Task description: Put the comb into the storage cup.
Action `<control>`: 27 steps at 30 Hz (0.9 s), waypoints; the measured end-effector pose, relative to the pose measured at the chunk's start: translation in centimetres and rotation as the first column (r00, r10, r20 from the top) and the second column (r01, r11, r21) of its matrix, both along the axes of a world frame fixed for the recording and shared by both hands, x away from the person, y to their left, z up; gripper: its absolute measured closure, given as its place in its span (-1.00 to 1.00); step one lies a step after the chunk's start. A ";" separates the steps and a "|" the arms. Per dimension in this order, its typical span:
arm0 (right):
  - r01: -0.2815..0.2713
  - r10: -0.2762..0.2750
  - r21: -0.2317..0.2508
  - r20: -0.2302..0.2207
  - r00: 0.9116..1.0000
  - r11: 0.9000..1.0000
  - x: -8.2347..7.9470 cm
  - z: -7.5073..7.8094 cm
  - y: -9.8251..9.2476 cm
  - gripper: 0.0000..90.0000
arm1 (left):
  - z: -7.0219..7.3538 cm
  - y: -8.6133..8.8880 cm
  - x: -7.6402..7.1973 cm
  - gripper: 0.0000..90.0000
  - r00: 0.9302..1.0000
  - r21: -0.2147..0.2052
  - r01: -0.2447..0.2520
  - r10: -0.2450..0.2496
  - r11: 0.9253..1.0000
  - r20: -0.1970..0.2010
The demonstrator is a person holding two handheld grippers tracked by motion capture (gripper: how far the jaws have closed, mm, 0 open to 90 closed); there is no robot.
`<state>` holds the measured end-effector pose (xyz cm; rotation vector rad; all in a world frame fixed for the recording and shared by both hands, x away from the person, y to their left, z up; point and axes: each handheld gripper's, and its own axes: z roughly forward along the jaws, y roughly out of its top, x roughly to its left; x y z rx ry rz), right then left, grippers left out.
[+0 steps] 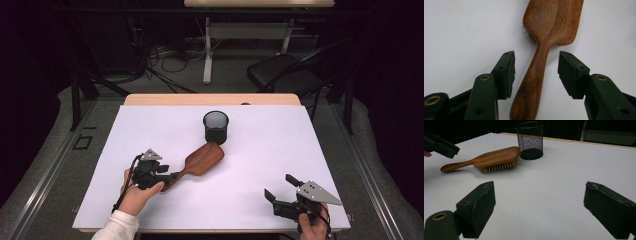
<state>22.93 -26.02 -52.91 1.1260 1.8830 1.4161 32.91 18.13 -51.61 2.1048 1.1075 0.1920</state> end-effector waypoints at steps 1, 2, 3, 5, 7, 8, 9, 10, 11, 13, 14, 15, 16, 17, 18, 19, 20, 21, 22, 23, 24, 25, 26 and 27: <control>0.000 0.000 0.001 -0.001 1.000 1.000 0.0 0.0 0.0 -0.77 | 0.0 0.0 0.0 0.07 1.000 -0.008 -0.002 0.002 1.000 0.003; 0.001 -0.001 -0.001 -0.001 1.000 1.000 0.0 0.0 0.0 -0.77 | 0.1 0.0 0.1 0.05 1.000 -0.018 0.003 -0.003 1.000 -0.007; 0.000 0.000 -0.002 -0.001 1.000 1.000 0.0 0.0 0.0 -0.77 | 0.1 0.0 0.1 0.03 1.000 -0.020 0.004 -0.004 1.000 -0.005; 0.002 -0.002 0.001 -0.002 1.000 1.000 0.0 0.0 0.0 -0.77 | 0.2 -0.1 0.1 0.02 1.000 -0.014 0.012 -0.011 1.000 0.005; 0.000 0.000 -0.003 0.002 1.000 1.000 0.0 0.0 0.0 -0.77 | 0.1 -0.2 0.2 -0.10 1.000 -0.022 0.024 -0.024 0.999 -0.005; 0.001 -0.001 -0.002 -0.002 1.000 1.000 0.0 0.0 0.0 -0.77 | 0.1 -0.3 0.2 -0.16 0.999 -0.024 0.037 -0.037 0.999 -0.014; 0.001 -0.001 -0.002 -0.002 1.000 1.000 0.0 0.0 0.0 -0.77 | 0.1 -0.5 0.3 -0.16 0.999 -0.023 0.046 -0.046 0.999 -0.015; 0.000 0.000 -0.005 -0.002 1.000 1.000 0.0 0.0 0.0 -0.77 | 0.2 -0.6 0.3 -0.27 0.999 -0.011 0.054 -0.054 0.998 -0.005; 0.000 0.000 -0.005 -0.002 1.000 1.000 0.0 0.0 0.0 -0.77 | 0.2 -0.8 0.4 -0.27 0.999 -0.001 0.054 -0.054 0.999 0.001; 0.000 0.000 -0.006 -0.004 1.000 1.000 0.0 0.0 0.0 -0.77 | 0.3 -1.0 0.6 -0.40 0.998 -0.002 0.054 -0.054 0.999 -0.011; 0.001 -0.001 -0.011 -0.003 1.000 1.000 0.0 0.0 0.0 -0.77 | 0.3 -1.2 0.8 -0.48 0.999 -0.003 0.050 -0.050 0.999 -0.012; 0.001 -0.001 -0.011 -0.004 1.000 1.000 0.0 0.0 0.0 -0.77 | 0.4 -1.3 0.9 -0.55 0.999 0.000 0.045 -0.045 0.999 -0.010; 0.001 -0.001 -0.012 -0.004 1.000 1.000 0.0 0.0 0.0 -0.77 | 0.4 -1.3 1.1 -0.62 0.999 -0.004 0.042 -0.042 0.999 -0.011; 0.000 0.000 -0.012 -0.005 1.000 1.000 0.0 0.0 0.0 -0.77 | 0.4 -1.4 1.3 -0.66 0.999 -0.010 0.043 -0.043 0.999 -0.011; 0.000 0.000 -0.008 -0.001 1.000 1.000 0.1 -0.1 0.0 -0.77 | 0.4 -1.4 1.5 -0.68 0.999 -0.014 0.036 -0.037 0.999 -0.020; 0.000 0.000 -0.008 -0.001 1.000 1.000 0.1 -0.1 0.0 -0.77 | 0.4 -1.4 1.7 -0.68 0.999 -0.010 0.037 -0.037 0.999 -0.027; 0.001 -0.001 -0.008 -0.001 1.000 1.000 0.1 -0.1 0.0 -0.77 | 0.3 -1.5 2.0 -0.74 0.999 -0.014 0.034 -0.034 0.999 -0.036; 0.000 -0.001 -0.007 -0.001 1.000 1.000 0.0 -0.1 0.0 -0.77 | 0.3 -1.6 2.2 -0.90 0.998 -0.006 0.039 -0.039 0.999 -0.039; 0.001 -0.001 -0.010 -0.003 1.000 1.000 0.0 -0.1 0.0 -0.77 | 0.3 -1.7 2.3 -0.93 0.998 -0.002 0.040 -0.040 0.999 -0.046; 0.001 -0.001 -0.010 -0.003 1.000 1.000 0.0 -0.1 0.0 -0.77 | 0.4 -1.7 2.5 -0.93 0.997 0.004 0.047 -0.047 0.999 -0.055; 0.001 -0.001 -0.012 -0.004 1.000 1.000 0.0 0.0 0.0 -0.77 | 0.4 -1.8 2.7 -0.99 0.998 0.005 0.046 -0.046 0.999 -0.053; 0.001 -0.001 -0.012 -0.004 1.000 1.000 0.0 0.0 0.0 -0.77 | 0.4 -1.8 2.8 -0.99 0.997 0.000 0.046 -0.045 0.999 -0.057; 0.001 -0.001 -0.011 -0.002 1.000 1.000 0.0 -0.1 0.0 -0.77 | 0.4 -1.9 2.9 -0.99 0.997 0.002 0.048 -0.047 0.999 -0.057; 0.001 -0.001 -0.011 -0.003 1.000 1.000 0.0 -0.1 0.0 -0.77 | 0.4 -1.9 3.1 -0.99 0.997 0.003 0.052 -0.051 0.999 -0.060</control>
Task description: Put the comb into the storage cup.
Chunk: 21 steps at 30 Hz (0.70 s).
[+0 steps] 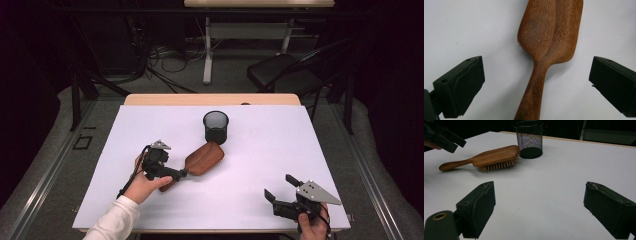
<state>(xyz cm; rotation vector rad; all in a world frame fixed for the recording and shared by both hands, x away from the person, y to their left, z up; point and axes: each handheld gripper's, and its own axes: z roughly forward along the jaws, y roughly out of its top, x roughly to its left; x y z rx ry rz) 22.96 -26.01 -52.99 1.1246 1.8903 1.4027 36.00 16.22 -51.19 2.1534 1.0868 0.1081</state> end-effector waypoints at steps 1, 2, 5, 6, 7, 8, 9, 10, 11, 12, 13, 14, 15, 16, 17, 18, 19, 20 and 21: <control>0.000 0.000 0.000 0.000 1.000 1.000 0.0 0.0 0.0 -0.77 | 0.0 -0.1 0.1 -0.99 1.000 0.005 0.004 -0.004 1.000 -0.005; 0.000 0.000 -0.001 0.000 1.000 1.000 0.0 0.0 0.0 -0.77 | 0.0 -0.1 0.2 -0.99 1.000 0.010 0.007 -0.007 1.000 -0.010; -0.001 0.001 0.004 0.001 1.000 1.000 0.0 0.0 0.0 -0.77 | 0.0 -0.3 0.5 -0.99 1.000 0.006 0.009 -0.009 1.000 -0.022; -0.001 0.001 0.004 0.001 1.000 1.000 0.0 0.0 0.0 -0.77 | 0.0 -0.3 0.6 -0.99 1.000 0.009 0.019 -0.018 1.000 -0.024; -0.001 0.001 0.004 0.000 1.000 1.000 0.0 0.0 0.0 -0.77 | 0.0 -0.3 0.7 -0.99 0.999 0.023 0.034 -0.033 0.999 -0.022; -0.001 0.001 0.004 0.000 1.000 1.000 0.0 -0.1 0.0 -0.77 | 0.0 -0.4 0.7 -0.99 0.999 0.039 0.036 -0.035 0.999 -0.017; -0.001 0.001 0.004 0.000 1.000 1.000 0.0 -0.1 0.0 -0.77 | -0.1 -0.5 0.8 -0.99 0.999 0.047 0.034 -0.033 0.998 -0.019; -0.002 0.002 0.001 0.002 1.000 1.000 0.0 -0.1 0.0 -0.77 | -0.1 -0.5 0.9 -0.99 0.999 0.052 0.043 -0.042 0.998 -0.026; -0.003 0.003 0.002 0.000 1.000 1.000 0.0 0.0 0.0 -0.77 | -0.1 -0.6 1.1 -0.98 0.998 0.063 0.056 -0.054 0.996 -0.038; -0.002 0.002 -0.002 -0.002 1.000 1.000 0.0 0.0 0.0 -0.77 | -0.1 -0.7 1.1 -0.98 0.997 0.071 0.062 -0.059 0.996 -0.046; -0.003 0.003 0.000 -0.001 1.000 1.000 0.1 -0.1 0.1 -0.77 | -0.1 -0.8 1.2 -0.97 0.997 0.085 0.068 -0.064 0.994 -0.049; -0.003 0.003 -0.003 -0.003 1.000 1.000 0.0 0.0 0.0 -0.77 | -0.1 -0.9 1.3 -0.96 0.996 0.094 0.076 -0.071 0.993 -0.054; -0.003 0.003 -0.004 -0.002 1.000 1.000 0.0 0.0 0.0 -0.77 | -0.1 -1.1 1.3 -0.93 0.995 0.101 0.082 -0.076 0.991 -0.057; -0.003 0.003 -0.004 -0.003 1.000 1.000 0.0 -0.1 0.0 -0.77 | -0.1 -1.2 1.3 -0.92 0.995 0.104 0.089 -0.083 0.991 -0.060; -0.003 0.003 -0.004 -0.003 1.000 1.000 0.0 -0.1 0.0 -0.77 | -0.1 -1.3 1.4 -0.92 0.994 0.116 0.098 -0.091 0.988 -0.062; -0.003 0.003 -0.002 -0.002 1.000 1.000 0.1 -0.1 0.0 -0.76 | -0.1 -1.5 1.4 -0.92 0.993 0.118 0.102 -0.095 0.988 -0.068; -0.003 0.003 -0.002 -0.002 1.000 1.000 0.1 -0.1 0.0 -0.76 | -0.1 -1.6 1.4 -0.92 0.992 0.130 0.114 -0.106 0.985 -0.070; -0.003 0.003 -0.005 -0.006 1.000 1.000 0.0 -0.1 0.0 -0.76 | -0.2 -1.9 1.4 -0.92 0.992 0.144 0.118 -0.108 0.983 -0.072; -0.005 0.005 -0.006 -0.005 1.000 1.000 0.0 -0.1 0.0 -0.76 | -0.2 -2.0 1.4 -0.89 0.990 0.165 0.129 -0.118 0.978 -0.071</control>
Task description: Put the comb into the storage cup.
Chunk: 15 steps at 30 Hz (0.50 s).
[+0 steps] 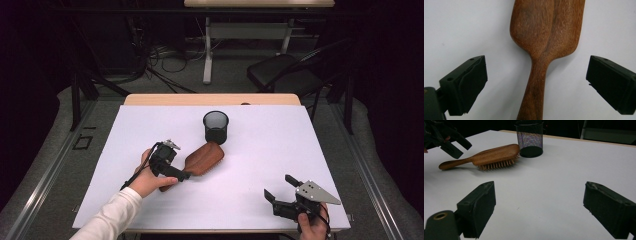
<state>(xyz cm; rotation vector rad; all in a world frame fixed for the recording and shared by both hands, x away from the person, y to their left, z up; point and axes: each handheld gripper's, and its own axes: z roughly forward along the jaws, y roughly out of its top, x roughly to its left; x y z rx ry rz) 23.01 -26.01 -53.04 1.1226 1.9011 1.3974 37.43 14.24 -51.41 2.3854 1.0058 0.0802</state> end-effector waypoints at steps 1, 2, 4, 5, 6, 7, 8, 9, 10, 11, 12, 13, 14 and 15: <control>0.002 -0.002 0.000 0.001 1.000 1.000 0.0 0.0 0.0 -0.76 | -0.1 -0.1 0.0 -0.87 1.000 0.012 0.003 -0.003 1.000 0.008; 0.002 -0.002 0.000 0.001 1.000 1.000 0.0 0.0 0.0 -0.76 | -0.1 -0.3 0.1 -0.87 1.000 0.026 0.006 -0.007 1.000 0.013; 0.001 -0.001 -0.001 0.000 1.000 1.000 0.0 0.0 0.0 -0.76 | -0.2 -0.5 0.2 -0.85 1.000 0.045 0.008 -0.009 0.999 0.020; 0.000 0.000 0.001 -0.001 1.000 1.000 0.0 0.0 0.0 -0.76 | -0.2 -0.5 0.3 -0.85 1.000 0.052 0.010 -0.011 0.999 0.019; 0.001 -0.001 -0.001 -0.001 1.000 1.000 0.0 0.0 0.0 -0.76 | -0.2 -0.6 0.4 -0.85 1.000 0.054 0.015 -0.016 0.998 0.018; 0.000 0.000 0.001 -0.003 1.000 1.000 0.0 0.0 0.1 -0.76 | -0.3 -0.7 0.4 -0.83 1.000 0.050 0.017 -0.018 0.999 0.012; 0.000 0.000 0.001 -0.003 1.000 1.000 0.0 0.0 0.1 -0.76 | -0.3 -0.7 0.5 -0.83 1.000 0.053 0.024 -0.024 0.998 0.008; 0.000 0.000 -0.002 0.000 1.000 1.000 0.0 0.0 0.0 -0.76 | -0.3 -0.8 0.5 -0.82 1.000 0.058 0.028 -0.028 0.998 0.008; 0.000 0.000 -0.003 -0.005 1.000 1.000 0.0 0.0 0.0 -0.76 | -0.3 -0.9 0.5 -0.73 0.999 0.066 0.033 -0.034 0.997 0.013; 0.000 0.000 -0.003 -0.005 1.000 1.000 0.0 0.0 0.0 -0.76 | -0.3 -0.9 0.6 -0.73 0.999 0.067 0.036 -0.037 0.997 0.010; 0.000 0.000 -0.003 -0.005 1.000 1.000 0.0 0.0 0.0 -0.75 | -0.4 -1.0 0.6 -0.69 0.999 0.067 0.035 -0.036 0.997 0.009; 0.000 0.000 -0.003 -0.006 1.000 1.000 0.0 0.0 0.0 -0.75 | -0.4 -1.0 0.7 -0.67 0.999 0.071 0.036 -0.036 0.997 0.005; -0.001 0.001 -0.003 -0.005 1.000 1.000 0.0 0.0 0.0 -0.75 | -0.5 -1.1 0.7 -0.64 0.999 0.075 0.035 -0.036 0.997 0.004; -0.001 0.001 0.001 -0.004 1.000 1.000 0.0 0.0 0.1 -0.75 | -0.5 -1.2 0.8 -0.62 0.999 0.082 0.035 -0.035 0.996 0.003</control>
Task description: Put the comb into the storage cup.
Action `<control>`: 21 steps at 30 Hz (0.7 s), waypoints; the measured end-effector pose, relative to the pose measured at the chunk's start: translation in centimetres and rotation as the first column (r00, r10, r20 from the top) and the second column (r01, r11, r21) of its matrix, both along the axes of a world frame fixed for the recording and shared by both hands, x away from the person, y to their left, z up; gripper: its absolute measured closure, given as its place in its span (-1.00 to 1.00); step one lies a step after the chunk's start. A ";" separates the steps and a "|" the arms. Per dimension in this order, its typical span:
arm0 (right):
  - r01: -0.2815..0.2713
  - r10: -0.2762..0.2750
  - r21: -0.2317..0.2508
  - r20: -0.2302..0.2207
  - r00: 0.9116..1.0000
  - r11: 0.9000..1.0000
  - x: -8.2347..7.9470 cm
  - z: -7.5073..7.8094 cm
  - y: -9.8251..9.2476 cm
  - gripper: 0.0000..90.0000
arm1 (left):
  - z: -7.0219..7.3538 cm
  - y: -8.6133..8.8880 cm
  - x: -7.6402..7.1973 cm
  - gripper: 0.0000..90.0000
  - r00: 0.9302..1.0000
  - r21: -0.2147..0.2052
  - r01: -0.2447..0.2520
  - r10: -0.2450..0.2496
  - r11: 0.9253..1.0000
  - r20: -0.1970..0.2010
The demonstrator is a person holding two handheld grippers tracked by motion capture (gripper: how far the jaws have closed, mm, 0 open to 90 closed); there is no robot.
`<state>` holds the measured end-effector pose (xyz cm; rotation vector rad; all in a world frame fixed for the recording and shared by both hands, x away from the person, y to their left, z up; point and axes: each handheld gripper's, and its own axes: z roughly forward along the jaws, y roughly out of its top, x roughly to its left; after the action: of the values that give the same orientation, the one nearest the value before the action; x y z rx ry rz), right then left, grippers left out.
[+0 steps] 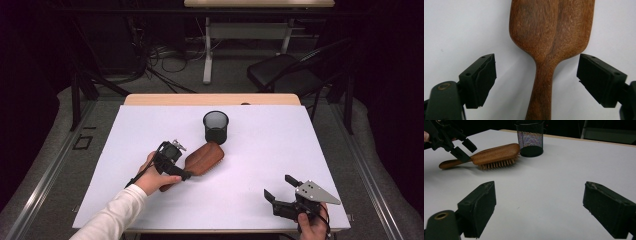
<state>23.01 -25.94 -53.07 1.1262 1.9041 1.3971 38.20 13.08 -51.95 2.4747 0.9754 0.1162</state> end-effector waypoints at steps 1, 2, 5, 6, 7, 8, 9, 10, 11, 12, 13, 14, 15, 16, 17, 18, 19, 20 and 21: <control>0.000 0.000 0.000 0.000 1.000 1.000 0.0 0.0 0.0 -0.75 | 0.0 -0.1 0.0 -0.62 1.000 0.010 -0.001 0.001 1.000 -0.005; 0.000 0.000 -0.004 -0.002 1.000 1.000 0.0 0.0 0.0 -0.75 | -0.1 -0.2 0.0 -0.59 1.000 0.020 0.003 -0.003 1.000 -0.010; 0.001 -0.001 -0.004 0.001 1.000 1.000 0.0 0.0 -0.1 -0.75 | -0.1 -0.5 -0.1 -0.39 1.000 0.047 0.011 -0.011 0.999 -0.012; 0.000 0.000 -0.004 -0.001 1.000 1.000 0.0 0.0 -0.1 -0.75 | -0.1 -0.6 -0.1 -0.34 1.000 0.051 0.013 -0.012 0.999 -0.020; 0.000 0.000 -0.004 -0.001 1.000 1.000 0.0 0.0 -0.1 -0.75 | 0.0 -0.6 -0.1 -0.34 0.999 0.052 0.014 -0.013 0.999 -0.030; 0.000 0.000 -0.003 -0.001 1.000 1.000 0.0 0.0 0.0 -0.75 | 0.1 -0.7 -0.1 -0.28 0.999 0.047 0.014 -0.012 0.999 -0.042; -0.001 0.001 -0.003 -0.001 1.000 1.000 0.0 0.0 -0.1 -0.75 | 0.1 -0.7 -0.1 -0.21 0.999 0.044 0.023 -0.021 0.999 -0.044; -0.001 0.001 -0.003 -0.001 1.000 1.000 0.0 0.0 0.0 -0.75 | 0.2 -0.8 -0.1 -0.16 0.998 0.040 0.019 -0.017 0.999 -0.055; -0.002 0.002 -0.005 -0.001 1.000 1.000 0.0 0.0 0.0 -0.74 | 0.2 -0.8 -0.1 -0.10 0.998 0.041 0.025 -0.023 0.999 -0.055; -0.002 0.002 -0.005 -0.001 1.000 1.000 0.0 0.0 0.0 -0.74 | 0.2 -0.8 -0.1 -0.10 0.998 0.043 0.030 -0.028 0.999 -0.058; -0.002 0.002 -0.005 -0.001 1.000 1.000 0.0 0.0 0.0 -0.75 | 0.2 -0.8 -0.2 -0.08 0.998 0.047 0.037 -0.034 0.998 -0.053; -0.002 0.002 -0.002 0.000 1.000 1.000 0.0 0.0 0.0 -0.74 | 0.1 -0.9 -0.2 -0.08 0.998 0.056 0.042 -0.040 0.998 -0.046; -0.001 0.001 -0.004 -0.002 1.000 1.000 0.0 0.0 0.0 -0.74 | 0.0 -1.0 -0.3 -0.06 0.998 0.064 0.040 -0.037 0.997 -0.046; -0.002 0.002 -0.003 0.000 1.000 1.000 0.0 0.0 -0.1 -0.74 | 0.0 -1.0 -0.3 -0.04 0.998 0.077 0.046 -0.043 0.996 -0.044; -0.001 0.001 -0.004 -0.003 1.000 1.000 0.0 0.0 -0.1 -0.73 | -0.1 -1.0 -0.3 -0.04 0.998 0.083 0.049 -0.046 0.995 -0.043; 0.000 0.000 -0.003 -0.003 1.000 1.000 0.0 0.0 -0.1 -0.72 | -0.2 -1.0 -0.3 -0.02 0.998 0.086 0.050 -0.047 0.995 -0.042; -0.003 0.003 -0.003 -0.004 1.000 1.000 0.0 0.0 0.0 -0.72 | -0.2 -1.1 -0.3 0.03 0.998 0.094 0.050 -0.047 0.994 -0.037; -0.003 0.003 -0.003 -0.004 1.000 1.000 0.0 0.0 0.0 -0.72 | -0.3 -1.2 -0.4 0.03 0.998 0.092 0.048 -0.044 0.995 -0.037; -0.003 0.003 -0.005 -0.003 1.000 1.000 0.0 0.0 0.0 -0.72 | -0.3 -1.3 -0.3 0.05 0.998 0.099 0.050 -0.047 0.994 -0.035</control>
<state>23.03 -25.96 -53.07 1.1238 1.9109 1.3922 37.88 11.81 -52.27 2.5975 0.9432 0.1112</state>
